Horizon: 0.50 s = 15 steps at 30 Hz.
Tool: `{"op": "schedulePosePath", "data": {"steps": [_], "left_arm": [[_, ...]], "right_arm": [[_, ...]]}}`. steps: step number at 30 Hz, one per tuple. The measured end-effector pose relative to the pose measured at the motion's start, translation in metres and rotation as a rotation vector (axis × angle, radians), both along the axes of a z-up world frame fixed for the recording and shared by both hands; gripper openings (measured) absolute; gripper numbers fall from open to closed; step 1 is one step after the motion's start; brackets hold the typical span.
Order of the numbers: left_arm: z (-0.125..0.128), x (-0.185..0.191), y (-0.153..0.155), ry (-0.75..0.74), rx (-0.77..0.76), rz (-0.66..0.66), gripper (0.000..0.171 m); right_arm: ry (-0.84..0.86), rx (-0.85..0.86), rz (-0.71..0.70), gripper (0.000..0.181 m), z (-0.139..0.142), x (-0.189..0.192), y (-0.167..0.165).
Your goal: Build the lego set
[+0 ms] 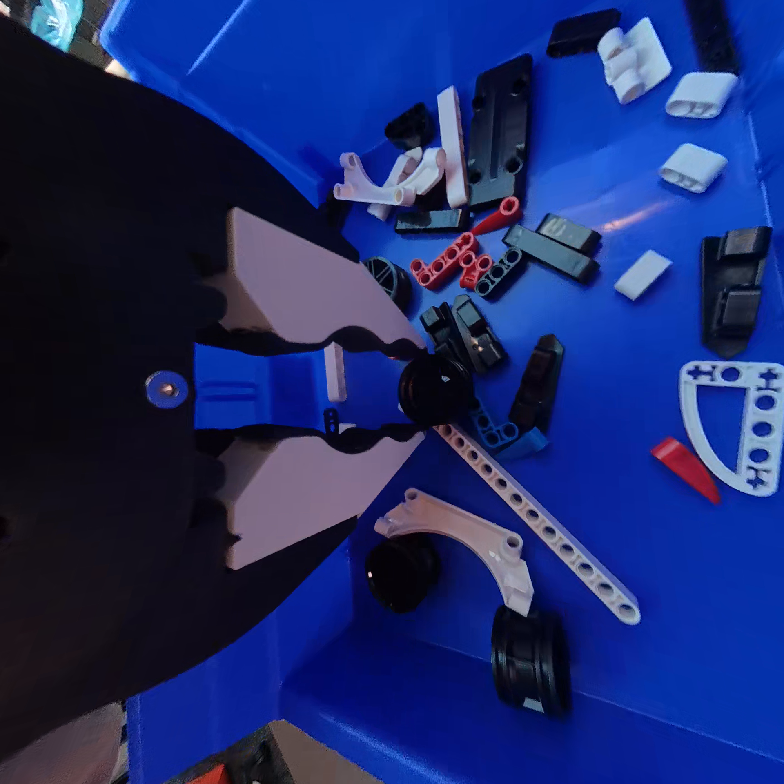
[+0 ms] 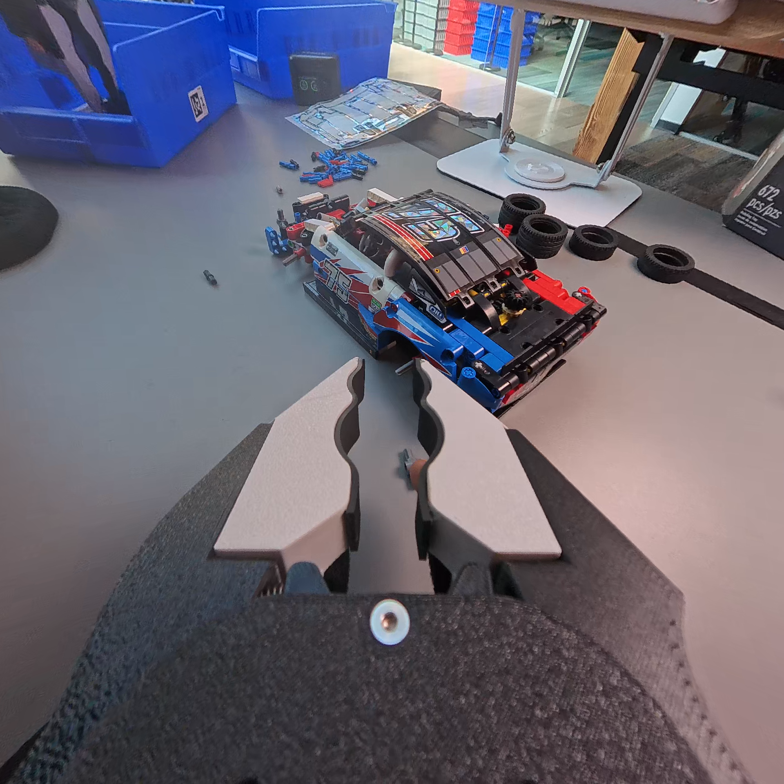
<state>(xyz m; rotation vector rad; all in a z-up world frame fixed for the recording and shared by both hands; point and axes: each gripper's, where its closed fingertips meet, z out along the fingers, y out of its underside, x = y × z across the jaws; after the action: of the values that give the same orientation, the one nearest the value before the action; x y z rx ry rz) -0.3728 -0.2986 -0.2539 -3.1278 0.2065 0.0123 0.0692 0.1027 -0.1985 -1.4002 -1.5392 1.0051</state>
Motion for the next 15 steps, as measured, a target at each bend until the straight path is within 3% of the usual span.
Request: {"op": "schedulePosePath", "data": {"steps": [3, 5, 10, 15], "left_arm": [[0.016, 0.035, 0.025, -0.191, 0.152, -0.051, 0.03], [0.035, 0.037, 0.041, -0.226, 0.272, -0.044, 0.034], [0.07, -0.033, 0.056, 0.016, 0.442, 0.126, 0.033], [0.054, -0.091, 0.034, 0.212, 0.284, 0.311, 0.033]], "right_arm": [[0.001, -0.001, 0.002, 0.02, 0.0, 0.0, 0.0], [-0.002, -0.003, 0.005, 0.02, -0.001, 0.0, 0.0], [-0.005, -0.006, 0.006, 0.02, -0.002, 0.001, 0.001], [-0.008, -0.005, 0.005, 0.02, -0.003, 0.0, 0.001]]}}
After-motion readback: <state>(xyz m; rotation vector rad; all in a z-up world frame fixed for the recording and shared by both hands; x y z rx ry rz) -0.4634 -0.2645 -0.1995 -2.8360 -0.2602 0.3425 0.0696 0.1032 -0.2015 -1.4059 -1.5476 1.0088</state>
